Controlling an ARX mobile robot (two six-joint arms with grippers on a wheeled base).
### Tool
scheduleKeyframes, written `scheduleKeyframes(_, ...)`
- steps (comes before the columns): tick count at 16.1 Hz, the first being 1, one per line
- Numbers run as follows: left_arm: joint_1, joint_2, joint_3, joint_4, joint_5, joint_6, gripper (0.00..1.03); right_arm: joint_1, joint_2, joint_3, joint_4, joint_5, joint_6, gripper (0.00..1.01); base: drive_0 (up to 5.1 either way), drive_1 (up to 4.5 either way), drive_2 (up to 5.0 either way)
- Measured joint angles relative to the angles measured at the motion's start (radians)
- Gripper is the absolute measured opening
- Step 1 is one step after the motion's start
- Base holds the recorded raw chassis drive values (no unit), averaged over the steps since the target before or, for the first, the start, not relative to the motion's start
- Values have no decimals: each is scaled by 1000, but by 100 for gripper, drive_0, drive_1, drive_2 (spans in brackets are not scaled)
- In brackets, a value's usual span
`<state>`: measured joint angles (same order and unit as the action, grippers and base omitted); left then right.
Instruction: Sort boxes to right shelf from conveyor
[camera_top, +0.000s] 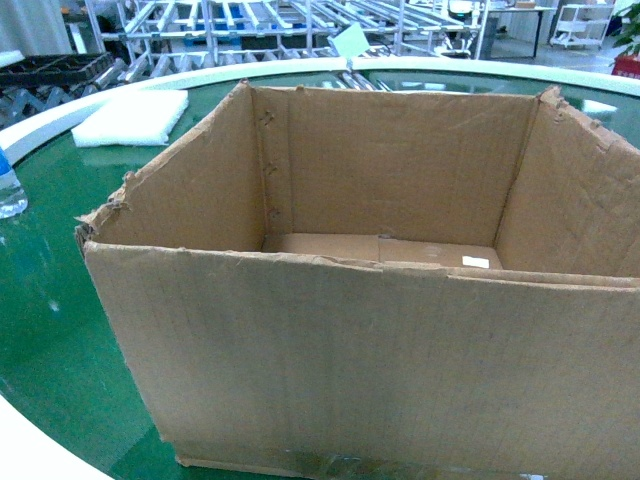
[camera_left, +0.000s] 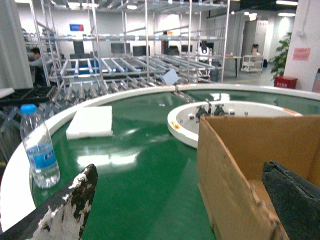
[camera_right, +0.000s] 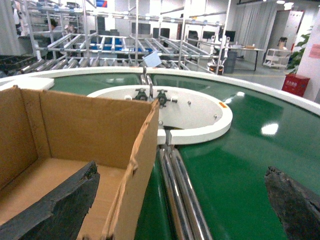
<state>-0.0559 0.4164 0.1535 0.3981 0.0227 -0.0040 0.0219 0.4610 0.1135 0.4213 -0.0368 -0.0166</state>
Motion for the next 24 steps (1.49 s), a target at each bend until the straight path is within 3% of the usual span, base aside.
scheduleKeyframes(2,68,208,145,80,112,-14,98,98,196,144,49,84,-39,98,0,0,0)
scheduleKeyframes(3,66,295,206,77,130,-19,98,137,286,198,56,87,-60,98,0,0,0)
scheduleKeyframes(5,5,467,342,-33,194,-11,98,192,467,351,-19,81,-67,98,0,0,0)
scheduleKeyframes(6,-19,549,396,-61,204,-11,98,196,556,426,-23,79,-66,98,0,0,0)
scheduleKeyframes(8,-50,724,534,-156,198,-14,98,199,744,597,-140,66,-42,98,0,0,0)
scheduleKeyframes(11,-50,941,718,-353,225,-40,98,200,968,780,-311,54,-12,98,0,0,0)
scheduleKeyframes(13,-64,1049,812,-419,222,-45,98,198,1057,843,-347,64,-14,98,0,0,0)
scheduleKeyframes(16,-108,1100,879,-447,217,-27,98,187,1088,851,-352,76,-15,98,0,0,0)
scheduleKeyframes(22,-144,1107,885,-469,219,-19,98,188,1088,851,-346,73,-14,98,0,0,0)
scheduleKeyframes(24,-143,1175,868,-494,167,-27,98,180,1132,851,-330,76,-14,98,0,0,0)
